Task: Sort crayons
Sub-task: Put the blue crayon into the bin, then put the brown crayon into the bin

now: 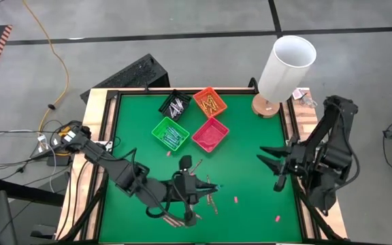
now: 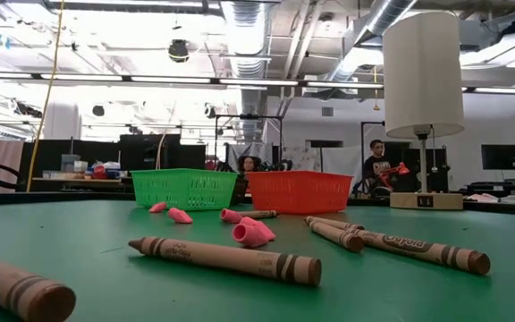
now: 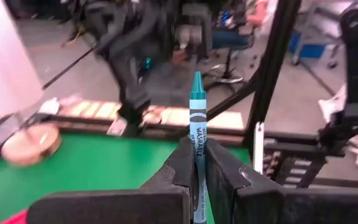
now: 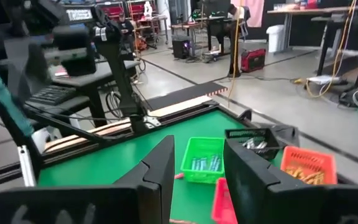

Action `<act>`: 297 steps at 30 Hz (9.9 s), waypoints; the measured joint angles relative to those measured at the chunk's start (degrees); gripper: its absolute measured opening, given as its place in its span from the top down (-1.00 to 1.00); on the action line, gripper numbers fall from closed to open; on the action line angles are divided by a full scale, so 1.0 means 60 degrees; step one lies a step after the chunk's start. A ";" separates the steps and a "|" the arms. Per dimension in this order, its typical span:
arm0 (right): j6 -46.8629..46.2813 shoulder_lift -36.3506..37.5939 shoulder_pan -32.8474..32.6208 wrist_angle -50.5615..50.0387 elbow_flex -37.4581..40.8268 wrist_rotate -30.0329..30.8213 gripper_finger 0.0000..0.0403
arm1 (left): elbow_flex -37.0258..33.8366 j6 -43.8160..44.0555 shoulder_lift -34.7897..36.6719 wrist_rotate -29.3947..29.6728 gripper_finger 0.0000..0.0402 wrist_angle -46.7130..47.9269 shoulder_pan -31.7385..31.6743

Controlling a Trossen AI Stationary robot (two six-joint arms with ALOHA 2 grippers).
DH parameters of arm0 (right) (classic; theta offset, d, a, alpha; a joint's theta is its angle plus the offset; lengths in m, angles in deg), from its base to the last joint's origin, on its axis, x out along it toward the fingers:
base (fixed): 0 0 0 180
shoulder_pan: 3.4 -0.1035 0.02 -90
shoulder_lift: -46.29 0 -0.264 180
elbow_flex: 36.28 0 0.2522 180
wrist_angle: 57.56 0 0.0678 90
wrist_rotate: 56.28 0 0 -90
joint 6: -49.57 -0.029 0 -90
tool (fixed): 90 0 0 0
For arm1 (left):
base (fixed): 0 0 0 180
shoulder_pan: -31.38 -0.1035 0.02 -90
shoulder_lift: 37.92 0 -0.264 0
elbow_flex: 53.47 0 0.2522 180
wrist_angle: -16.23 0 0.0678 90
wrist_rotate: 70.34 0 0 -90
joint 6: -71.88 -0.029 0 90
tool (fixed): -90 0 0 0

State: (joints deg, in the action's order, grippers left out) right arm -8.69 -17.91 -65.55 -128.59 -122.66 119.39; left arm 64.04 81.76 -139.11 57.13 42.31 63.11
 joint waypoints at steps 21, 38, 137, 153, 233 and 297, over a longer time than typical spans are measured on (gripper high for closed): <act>0.6320 -0.0990 0.1852 0.8616 0.0801 -0.4064 0.09 | -0.0004 -0.1860 -0.0006 -0.4170 0.97 -0.2573 -0.1695; 0.8231 -0.0981 0.3640 1.0273 0.0801 -0.6655 -0.11 | -0.0004 -0.2675 0.0563 -0.4180 0.97 -0.1749 -0.2022; 0.4393 -0.8192 1.1725 1.1247 -0.1034 -1.4339 0.96 | -0.4521 0.5265 0.6429 0.0810 -0.21 0.7952 -0.2783; 0.7184 -0.8961 1.1811 0.6352 -0.3878 -1.4763 0.12 | -0.4517 0.5569 0.6420 0.0249 -0.21 0.8772 -0.2779; 0.3949 0.0018 0.6857 -0.1055 -0.4208 -0.7612 0.19 | -0.5304 0.6736 -0.2673 -0.2713 -0.08 0.1589 -0.2612; 0.5724 0.0018 0.3014 0.4844 -0.0471 -0.3624 0.13 | -0.5554 -0.0301 0.3067 -0.1450 0.97 -0.6513 -0.2218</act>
State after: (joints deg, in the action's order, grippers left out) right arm 25.66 -17.80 -47.46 -99.53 -125.49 97.64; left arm 30.72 79.95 -120.71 48.43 3.23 49.80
